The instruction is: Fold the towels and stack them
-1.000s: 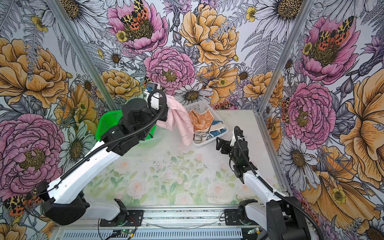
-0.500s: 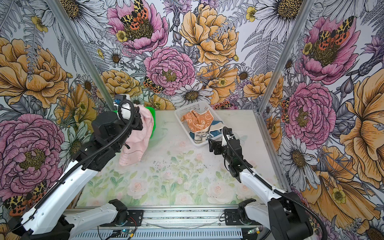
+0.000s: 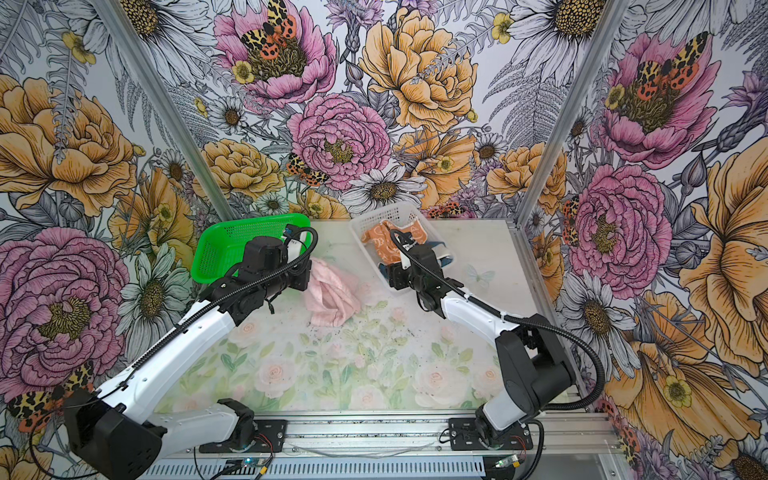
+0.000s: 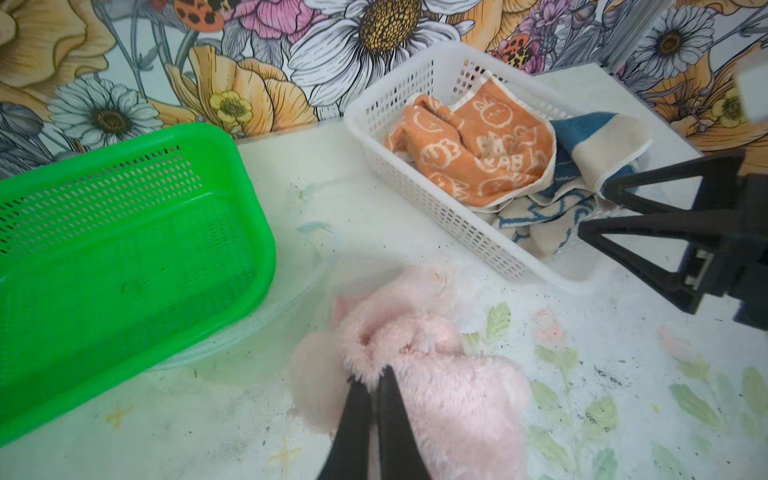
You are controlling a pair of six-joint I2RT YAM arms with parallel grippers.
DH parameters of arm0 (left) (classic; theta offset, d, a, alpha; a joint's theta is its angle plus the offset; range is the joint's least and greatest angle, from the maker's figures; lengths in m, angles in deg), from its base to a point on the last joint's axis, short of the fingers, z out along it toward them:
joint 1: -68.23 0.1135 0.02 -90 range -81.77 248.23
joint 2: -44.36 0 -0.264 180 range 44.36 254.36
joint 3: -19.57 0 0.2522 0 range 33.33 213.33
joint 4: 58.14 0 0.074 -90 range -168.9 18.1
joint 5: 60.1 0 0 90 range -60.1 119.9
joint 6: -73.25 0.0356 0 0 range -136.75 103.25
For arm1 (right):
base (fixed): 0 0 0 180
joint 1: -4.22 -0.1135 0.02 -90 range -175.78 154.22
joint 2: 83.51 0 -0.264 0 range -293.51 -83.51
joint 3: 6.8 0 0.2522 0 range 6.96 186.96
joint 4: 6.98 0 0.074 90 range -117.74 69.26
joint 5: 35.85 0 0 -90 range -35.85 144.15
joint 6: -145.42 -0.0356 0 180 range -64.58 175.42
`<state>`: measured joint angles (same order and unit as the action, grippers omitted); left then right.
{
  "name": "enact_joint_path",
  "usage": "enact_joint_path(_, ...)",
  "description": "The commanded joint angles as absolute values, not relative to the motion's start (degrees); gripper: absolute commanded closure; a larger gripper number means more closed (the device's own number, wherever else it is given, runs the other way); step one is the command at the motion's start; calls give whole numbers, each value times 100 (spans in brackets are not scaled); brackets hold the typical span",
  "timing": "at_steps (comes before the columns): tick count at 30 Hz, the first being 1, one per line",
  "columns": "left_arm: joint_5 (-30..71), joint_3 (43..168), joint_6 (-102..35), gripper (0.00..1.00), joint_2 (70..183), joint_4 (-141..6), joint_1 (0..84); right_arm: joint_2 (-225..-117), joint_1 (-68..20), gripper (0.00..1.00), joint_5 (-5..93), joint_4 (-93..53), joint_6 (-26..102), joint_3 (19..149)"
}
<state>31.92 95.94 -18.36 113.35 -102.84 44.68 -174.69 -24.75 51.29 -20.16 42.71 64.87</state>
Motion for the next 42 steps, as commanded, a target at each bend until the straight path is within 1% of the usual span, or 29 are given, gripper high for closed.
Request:
enact_joint_path(1,2470,9496,-2082,100,11064,-9668,4637,-17798,-2680,33,5126,-2411,4399,6816)
enact_joint_path(3,2324,9503,-2123,100,11046,-9676,4660,-17990,-2788,34,5188,-2478,4416,6943)
enact_joint_path(10,2445,9458,-2251,100,10841,-9662,4685,-18564,-2962,39,5835,-2999,4446,7421)
enact_joint_path(12,2405,9437,-2351,100,10865,-9628,4750,-18651,-2962,42,5935,-3102,4493,7495)
enact_joint_path(14,2266,9412,-2467,100,10912,-9557,4858,-18758,-2960,45,5931,-3224,4569,7595)
enact_joint_path(18,1999,9367,-2615,100,10995,-9456,5047,-18937,-2962,48,5840,-3370,4645,7746)
enact_joint_path(29,2098,9310,-2590,100,10879,-9431,5140,-19257,-2953,58,5911,-3615,4593,8020)
enact_joint_path(34,2026,9310,-2619,100,10918,-9431,5208,-19296,-2914,71,6047,-3654,4583,8061)
enact_joint_path(37,2012,9314,-2629,100,10940,-9430,5257,-19211,-2868,81,6062,-3678,4529,7996)
enact_joint_path(39,1999,9316,-2632,100,10933,-9431,5268,-19110,-2829,84,6074,-3682,4505,7929)
enact_joint_path(42,1982,9318,-2625,100,10951,-9423,5285,-18920,-2779,85,6209,-3689,4505,7782)
